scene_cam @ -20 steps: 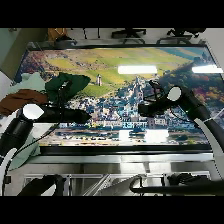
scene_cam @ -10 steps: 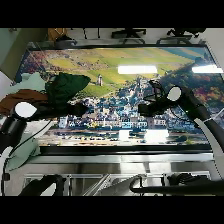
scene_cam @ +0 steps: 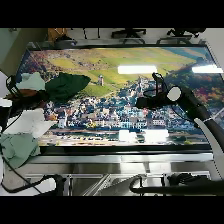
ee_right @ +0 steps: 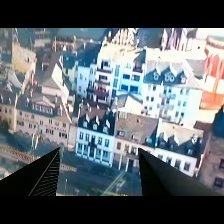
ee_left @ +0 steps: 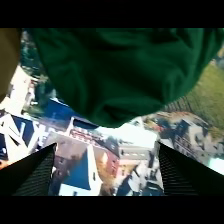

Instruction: Fold the shirts.

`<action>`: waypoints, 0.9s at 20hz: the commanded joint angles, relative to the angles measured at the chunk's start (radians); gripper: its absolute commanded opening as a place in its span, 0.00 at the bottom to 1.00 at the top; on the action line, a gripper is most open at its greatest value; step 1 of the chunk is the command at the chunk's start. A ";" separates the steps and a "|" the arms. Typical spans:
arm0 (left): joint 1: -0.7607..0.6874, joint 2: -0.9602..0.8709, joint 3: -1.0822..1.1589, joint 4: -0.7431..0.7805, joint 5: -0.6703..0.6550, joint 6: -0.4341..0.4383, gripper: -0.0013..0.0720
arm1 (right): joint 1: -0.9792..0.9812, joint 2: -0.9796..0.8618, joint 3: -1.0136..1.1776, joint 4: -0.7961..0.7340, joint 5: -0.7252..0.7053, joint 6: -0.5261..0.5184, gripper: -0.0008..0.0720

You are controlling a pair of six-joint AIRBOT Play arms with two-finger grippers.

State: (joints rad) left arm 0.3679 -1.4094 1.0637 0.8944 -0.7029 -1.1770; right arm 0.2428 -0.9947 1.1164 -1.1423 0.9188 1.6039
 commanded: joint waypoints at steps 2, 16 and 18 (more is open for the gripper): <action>-0.018 -0.281 0.190 -0.007 0.003 0.010 0.95 | -0.001 -0.005 0.000 -0.002 -0.051 0.000 0.74; -0.194 -0.354 0.628 -0.009 -0.482 0.010 0.03 | -0.049 -0.007 0.000 0.002 -0.025 0.000 0.32; -0.276 -0.252 0.627 -0.018 -0.576 0.010 0.03 | -0.085 0.000 0.000 0.003 0.012 0.000 0.32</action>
State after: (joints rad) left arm 0.1734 -1.7718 1.6623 0.8894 -1.1168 -1.1671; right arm 0.1936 -1.0004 1.1164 -1.1427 0.8913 1.6039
